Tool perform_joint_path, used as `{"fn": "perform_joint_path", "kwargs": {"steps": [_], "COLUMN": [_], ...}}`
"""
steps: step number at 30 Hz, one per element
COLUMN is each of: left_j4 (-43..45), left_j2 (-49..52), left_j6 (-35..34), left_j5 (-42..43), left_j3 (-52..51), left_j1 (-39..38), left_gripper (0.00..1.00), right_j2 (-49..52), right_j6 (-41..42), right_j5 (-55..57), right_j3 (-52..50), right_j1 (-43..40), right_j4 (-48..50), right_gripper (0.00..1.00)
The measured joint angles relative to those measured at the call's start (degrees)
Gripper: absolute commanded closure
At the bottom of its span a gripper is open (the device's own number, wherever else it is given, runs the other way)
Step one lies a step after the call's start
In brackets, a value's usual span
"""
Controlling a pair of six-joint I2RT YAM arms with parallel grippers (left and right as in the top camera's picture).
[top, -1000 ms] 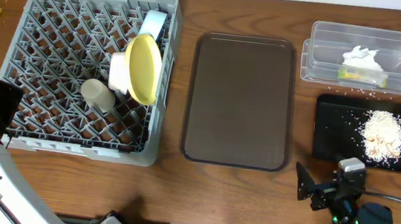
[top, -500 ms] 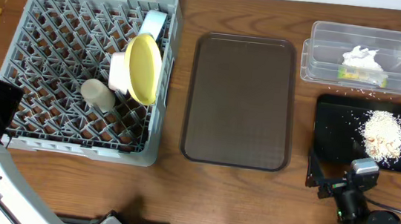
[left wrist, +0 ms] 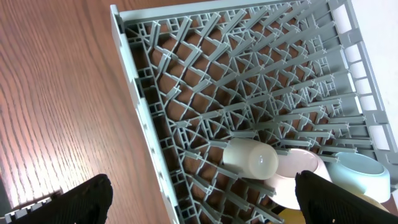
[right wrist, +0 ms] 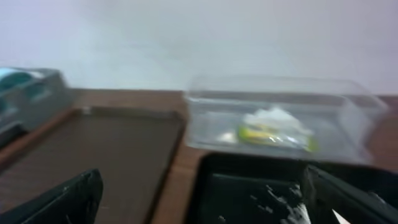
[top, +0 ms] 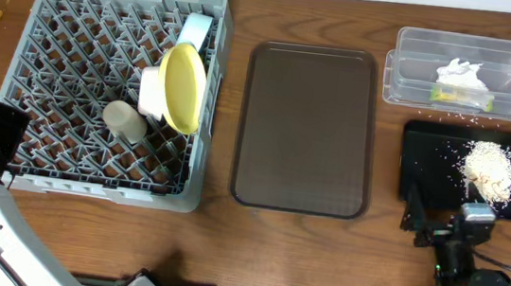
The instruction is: Sort waste into correct bins and load items into the dishwasher
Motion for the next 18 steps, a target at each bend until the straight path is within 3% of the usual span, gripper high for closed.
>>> {"fn": "perform_joint_path", "kwargs": {"steps": [8, 18], "left_j4": [0.00, 0.00], "left_j2": [0.00, 0.00], "left_j6": [0.00, 0.00], "left_j5": [0.00, 0.00], "left_j3": [0.00, 0.00], "left_j1": [0.00, 0.00], "left_gripper": [0.05, 0.05], "right_j2": [0.04, 0.04], "right_j6": [0.00, -1.70], "right_j5": [2.38, 2.73], "right_j3": [0.00, 0.00], "right_j1": [-5.09, -5.16], "right_j4": [-1.36, -1.38], "right_gripper": [0.01, 0.01]}}
